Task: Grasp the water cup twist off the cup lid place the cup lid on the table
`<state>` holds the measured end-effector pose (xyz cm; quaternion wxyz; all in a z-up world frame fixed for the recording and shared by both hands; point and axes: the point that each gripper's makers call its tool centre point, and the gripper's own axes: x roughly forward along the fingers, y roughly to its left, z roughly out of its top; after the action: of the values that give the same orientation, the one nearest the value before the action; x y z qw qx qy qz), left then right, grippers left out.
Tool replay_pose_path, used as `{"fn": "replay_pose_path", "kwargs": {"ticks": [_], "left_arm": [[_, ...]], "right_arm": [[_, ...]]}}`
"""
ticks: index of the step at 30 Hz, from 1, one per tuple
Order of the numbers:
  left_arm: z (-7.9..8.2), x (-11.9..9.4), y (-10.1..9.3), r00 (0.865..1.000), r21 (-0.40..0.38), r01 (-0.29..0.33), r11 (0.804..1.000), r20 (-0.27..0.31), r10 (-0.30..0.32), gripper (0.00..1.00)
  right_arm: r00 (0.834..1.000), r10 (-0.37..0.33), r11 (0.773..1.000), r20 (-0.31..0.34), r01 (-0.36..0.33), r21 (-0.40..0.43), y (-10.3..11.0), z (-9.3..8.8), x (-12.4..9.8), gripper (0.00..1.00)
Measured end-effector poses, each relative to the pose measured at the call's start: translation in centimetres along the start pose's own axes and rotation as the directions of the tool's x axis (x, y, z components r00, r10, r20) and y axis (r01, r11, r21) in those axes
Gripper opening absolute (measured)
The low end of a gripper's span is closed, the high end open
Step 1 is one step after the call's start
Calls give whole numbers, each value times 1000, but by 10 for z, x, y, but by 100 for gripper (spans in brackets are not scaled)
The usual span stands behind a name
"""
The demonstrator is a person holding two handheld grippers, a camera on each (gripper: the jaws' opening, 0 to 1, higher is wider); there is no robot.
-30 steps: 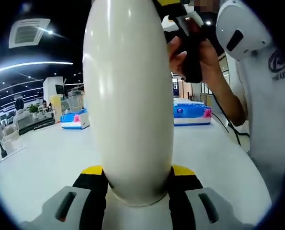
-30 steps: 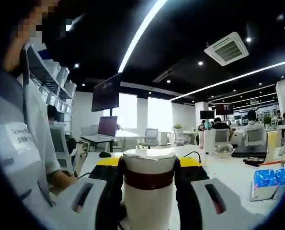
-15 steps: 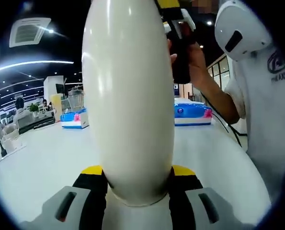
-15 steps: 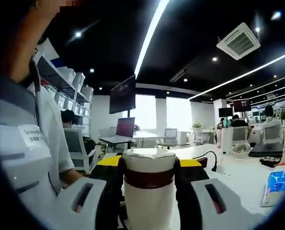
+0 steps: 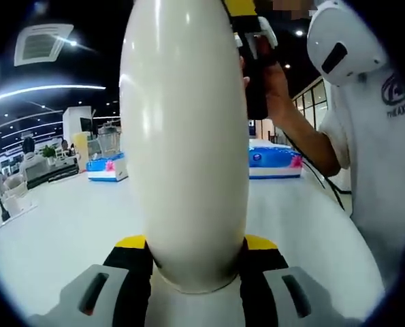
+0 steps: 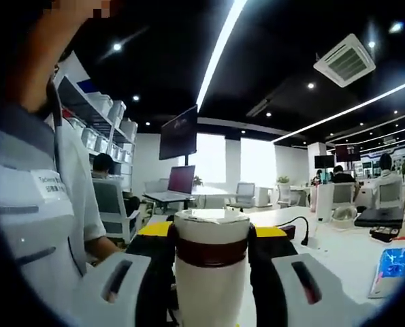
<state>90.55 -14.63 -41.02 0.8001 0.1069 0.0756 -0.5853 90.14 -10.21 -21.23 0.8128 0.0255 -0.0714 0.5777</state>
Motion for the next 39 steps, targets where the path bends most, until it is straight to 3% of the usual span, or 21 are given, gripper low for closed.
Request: {"fn": "replay_pose_path", "kwargs": {"ticks": [13,22,26,28,31,33,35,36,39], "left_arm": [[-2,-2,1,1000,-9,3,1000,-1,-3,51],[-2,-3,1,1000,-5,2,1000,-1,-2,51],[-1,-3,1,1000,-4,2,1000,-1,-2,51],[-1,-2,2,1000,-1,1,1000,-2,-1,51],[0,-2,2,1000,1,1,1000,-2,-1,51],[0,-2,2,1000,1,1,1000,-2,-1,51],[0,-2,3,1000,2,0,1000,-2,0,51],[0,-2,3,1000,1,1,1000,-2,-1,51],[0,-2,4,1000,1,0,1000,-3,0,51]], "right_arm": [[997,-58,998,-43,60,29,-2,-3,-4,46],[982,-180,982,-66,182,40,-5,0,-4,62],[944,-320,946,-81,323,30,-8,1,-8,66],[898,-430,901,-88,433,10,-15,1,-12,66],[817,-569,822,-94,568,-34,-20,-4,-16,65],[794,-602,797,-82,603,-16,-19,-5,-15,63],[789,-609,792,-74,611,-5,-16,-5,-13,63],[779,-622,782,-77,623,-5,-14,-6,-10,63],[737,-671,742,-85,666,-82,-11,-6,-9,64]]}}
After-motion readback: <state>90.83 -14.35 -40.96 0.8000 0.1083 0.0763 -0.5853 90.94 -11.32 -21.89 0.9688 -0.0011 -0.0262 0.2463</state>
